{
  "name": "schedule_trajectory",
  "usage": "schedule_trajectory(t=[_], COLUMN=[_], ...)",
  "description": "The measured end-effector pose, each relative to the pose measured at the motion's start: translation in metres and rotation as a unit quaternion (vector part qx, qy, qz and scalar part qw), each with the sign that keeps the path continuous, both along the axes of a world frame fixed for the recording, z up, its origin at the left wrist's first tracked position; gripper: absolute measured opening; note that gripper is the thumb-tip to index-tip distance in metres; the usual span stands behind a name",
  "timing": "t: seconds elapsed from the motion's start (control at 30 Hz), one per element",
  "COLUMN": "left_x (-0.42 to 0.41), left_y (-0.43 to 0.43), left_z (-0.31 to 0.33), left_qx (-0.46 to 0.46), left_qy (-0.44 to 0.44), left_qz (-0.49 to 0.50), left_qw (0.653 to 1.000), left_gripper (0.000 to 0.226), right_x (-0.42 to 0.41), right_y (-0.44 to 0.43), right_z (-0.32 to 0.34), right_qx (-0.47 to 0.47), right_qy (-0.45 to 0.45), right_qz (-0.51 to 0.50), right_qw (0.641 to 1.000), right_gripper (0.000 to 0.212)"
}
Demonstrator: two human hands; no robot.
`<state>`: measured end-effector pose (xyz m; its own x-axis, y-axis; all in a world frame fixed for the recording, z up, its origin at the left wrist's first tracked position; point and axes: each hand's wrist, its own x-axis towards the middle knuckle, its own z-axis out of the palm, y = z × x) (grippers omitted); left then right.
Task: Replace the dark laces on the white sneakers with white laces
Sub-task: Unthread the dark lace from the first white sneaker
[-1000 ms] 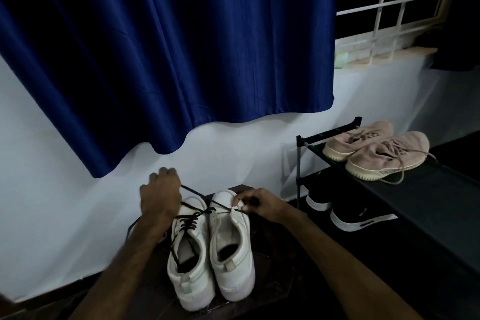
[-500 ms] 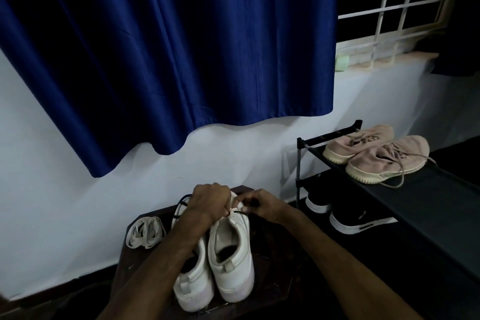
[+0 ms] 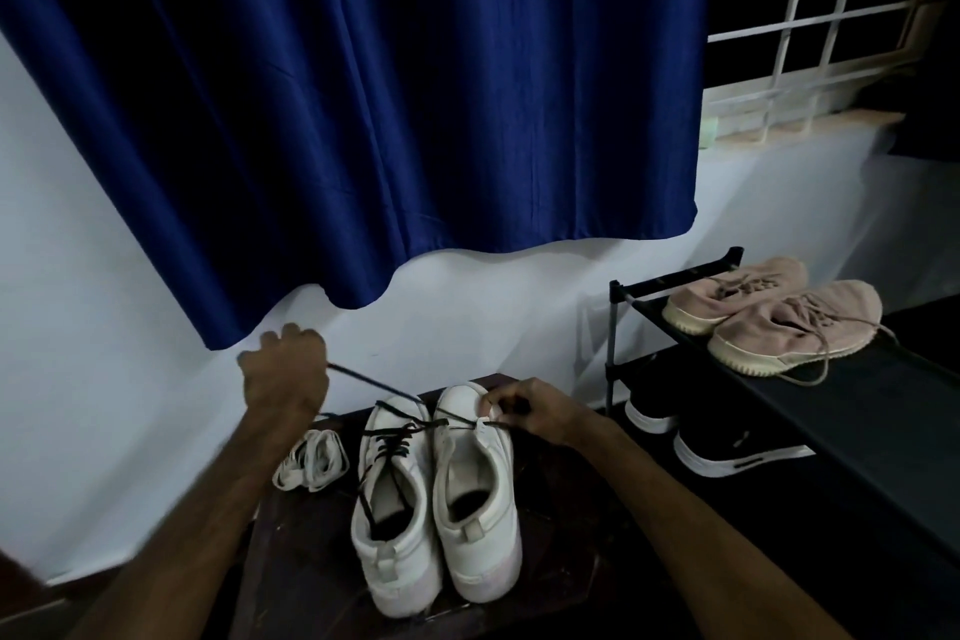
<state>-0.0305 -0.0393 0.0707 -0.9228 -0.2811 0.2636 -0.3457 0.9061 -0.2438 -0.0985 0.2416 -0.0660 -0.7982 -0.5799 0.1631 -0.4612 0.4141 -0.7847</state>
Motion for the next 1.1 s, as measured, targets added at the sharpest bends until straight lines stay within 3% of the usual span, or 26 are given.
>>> schedule_trajectory(t=[0.07, 0.13, 0.2, 0.3, 0.43, 0.6, 0.7, 0.77, 0.83, 1.1], left_x=[-0.002, -0.004, -0.005, -0.008, -0.011, -0.013, -0.018, -0.013, -0.005, -0.010], left_y=[0.015, 0.042, 0.072, 0.100, 0.113, 0.095, 0.069, 0.079, 0.099, 0.125], left_z=[-0.007, -0.014, -0.018, -0.031, -0.038, -0.030, -0.014, -0.014, -0.022, -0.042], left_qx=[0.070, 0.185, 0.217, 0.183, 0.102, -0.069, 0.021, 0.128, 0.163, -0.009], left_qy=[-0.018, -0.024, -0.079, -0.176, -0.155, -0.132, -0.142, -0.151, -0.185, -0.166], left_qz=[-0.082, -0.177, -0.221, -0.222, -0.232, -0.235, -0.208, -0.240, -0.258, -0.245], left_qw=[0.994, 0.966, 0.947, 0.941, 0.955, 0.960, 0.968, 0.950, 0.934, 0.955], left_gripper=[0.028, 0.028, 0.022, 0.022, 0.021, 0.028, 0.025, 0.016, 0.015, 0.040], right_x=[-0.001, -0.002, -0.001, -0.001, -0.002, -0.004, -0.005, -0.003, 0.000, 0.000], right_y=[0.000, -0.001, -0.001, 0.000, 0.000, -0.001, -0.003, -0.003, -0.001, 0.003], right_z=[0.000, -0.001, -0.001, -0.002, -0.002, 0.001, 0.000, 0.001, 0.002, -0.003], right_qx=[0.009, 0.014, 0.013, 0.020, 0.033, 0.052, 0.056, 0.056, 0.051, 0.027], right_qy=[0.010, 0.017, 0.015, 0.015, 0.031, 0.021, 0.036, 0.030, 0.027, 0.017], right_qz=[-0.002, -0.006, -0.006, -0.003, 0.002, -0.010, -0.008, -0.011, -0.009, -0.001], right_qw=[1.000, 1.000, 1.000, 1.000, 0.999, 0.998, 0.998, 0.998, 0.998, 0.999], right_gripper=[0.016, 0.017, 0.018, 0.018, 0.020, 0.021, 0.030, 0.029, 0.024, 0.020])
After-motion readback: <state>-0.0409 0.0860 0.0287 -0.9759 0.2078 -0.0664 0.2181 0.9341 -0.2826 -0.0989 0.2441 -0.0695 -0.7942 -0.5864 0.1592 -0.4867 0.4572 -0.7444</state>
